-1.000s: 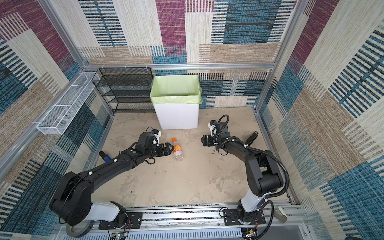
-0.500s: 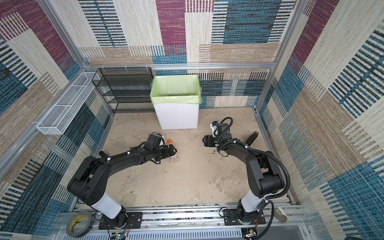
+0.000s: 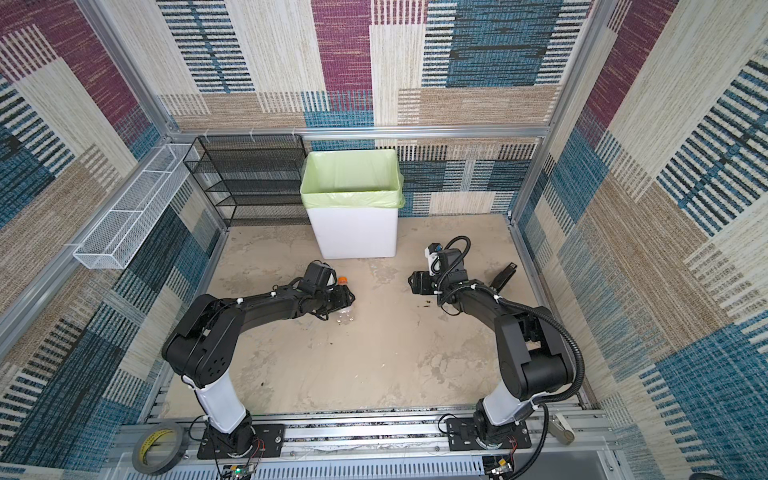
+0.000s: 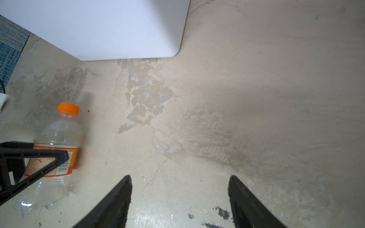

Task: Throw the plastic bottles in the bin
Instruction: 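Close the left gripper on the orange-label bottle's body, then lift the orange-label bottle with the left gripper and release it over the bin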

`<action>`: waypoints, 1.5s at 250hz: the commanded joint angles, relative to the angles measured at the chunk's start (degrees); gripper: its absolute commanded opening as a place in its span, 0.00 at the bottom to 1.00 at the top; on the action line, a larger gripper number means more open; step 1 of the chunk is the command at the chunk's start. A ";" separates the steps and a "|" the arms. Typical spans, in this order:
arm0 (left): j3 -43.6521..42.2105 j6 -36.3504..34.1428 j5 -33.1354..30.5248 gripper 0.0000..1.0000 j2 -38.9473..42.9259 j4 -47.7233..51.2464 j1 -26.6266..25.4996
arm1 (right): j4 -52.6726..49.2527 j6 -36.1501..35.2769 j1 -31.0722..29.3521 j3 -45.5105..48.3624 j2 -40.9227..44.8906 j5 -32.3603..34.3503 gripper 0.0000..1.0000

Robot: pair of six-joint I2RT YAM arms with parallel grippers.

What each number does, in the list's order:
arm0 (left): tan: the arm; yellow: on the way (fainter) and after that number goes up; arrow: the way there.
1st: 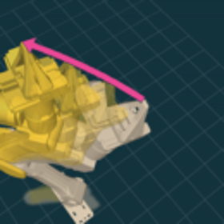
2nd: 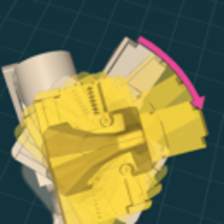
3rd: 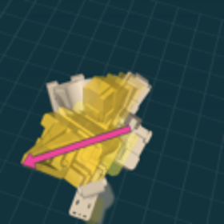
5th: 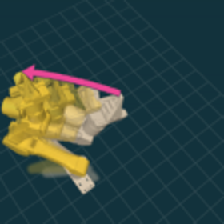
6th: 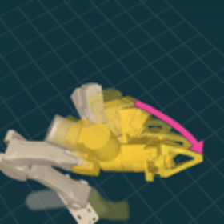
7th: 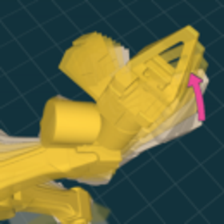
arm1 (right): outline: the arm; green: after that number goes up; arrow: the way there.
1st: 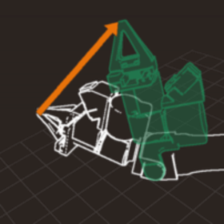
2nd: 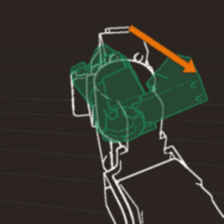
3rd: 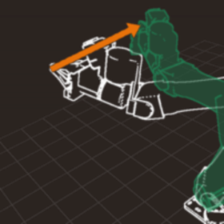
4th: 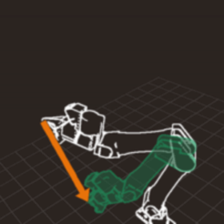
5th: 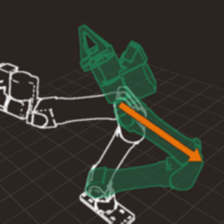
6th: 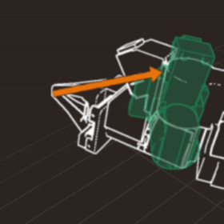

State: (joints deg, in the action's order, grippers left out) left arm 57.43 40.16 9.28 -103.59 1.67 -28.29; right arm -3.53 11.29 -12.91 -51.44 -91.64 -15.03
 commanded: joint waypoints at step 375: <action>28.72 -59.56 -20.69 0.69 16.17 -51.18 -9.93 | 12.96 4.44 -1.21 8.31 12.65 4.30 0.73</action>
State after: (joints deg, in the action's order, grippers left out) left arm 70.81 -22.68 -1.34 -78.81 -64.14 -42.04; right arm 6.74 14.39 -13.82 -42.48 -77.97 -11.46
